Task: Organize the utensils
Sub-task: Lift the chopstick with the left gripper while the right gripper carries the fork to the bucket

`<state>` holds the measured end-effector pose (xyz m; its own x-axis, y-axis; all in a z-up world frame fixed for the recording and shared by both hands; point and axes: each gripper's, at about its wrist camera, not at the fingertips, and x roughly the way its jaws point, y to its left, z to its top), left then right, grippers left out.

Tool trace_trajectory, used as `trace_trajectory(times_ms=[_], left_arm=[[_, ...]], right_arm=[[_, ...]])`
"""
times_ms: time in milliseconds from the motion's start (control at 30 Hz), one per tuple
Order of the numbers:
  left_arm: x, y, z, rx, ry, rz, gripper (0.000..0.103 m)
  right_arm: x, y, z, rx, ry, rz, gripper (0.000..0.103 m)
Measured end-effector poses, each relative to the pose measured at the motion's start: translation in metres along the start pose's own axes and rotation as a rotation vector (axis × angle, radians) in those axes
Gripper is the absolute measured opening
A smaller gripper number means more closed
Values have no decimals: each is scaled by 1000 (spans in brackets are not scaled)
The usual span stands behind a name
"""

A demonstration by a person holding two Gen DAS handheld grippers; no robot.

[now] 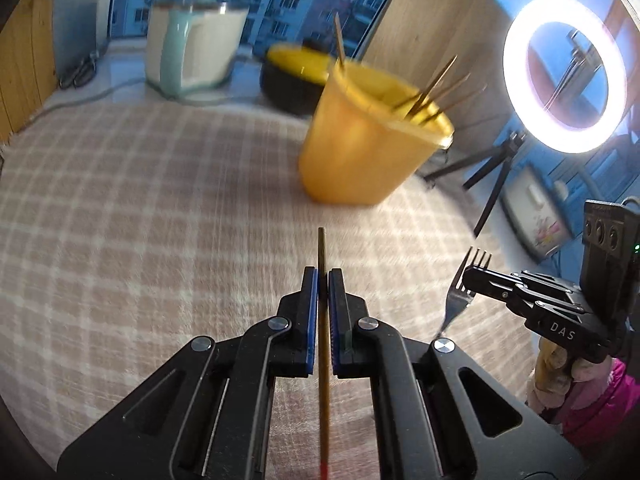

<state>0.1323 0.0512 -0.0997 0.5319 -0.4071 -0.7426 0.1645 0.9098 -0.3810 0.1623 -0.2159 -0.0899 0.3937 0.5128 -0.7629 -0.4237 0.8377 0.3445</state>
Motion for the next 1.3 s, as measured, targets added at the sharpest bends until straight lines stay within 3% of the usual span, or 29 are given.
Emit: trace_trajectory(times_ms=[533,1300], left_arm=[[-70,-24,51,48,-234,-56,3],[-102,-59,124,149,-404,-92,3]], right_arm=[[-62,17,27,-72,-208,-104,0],[-115,27,82,-143,-444,-262,0]])
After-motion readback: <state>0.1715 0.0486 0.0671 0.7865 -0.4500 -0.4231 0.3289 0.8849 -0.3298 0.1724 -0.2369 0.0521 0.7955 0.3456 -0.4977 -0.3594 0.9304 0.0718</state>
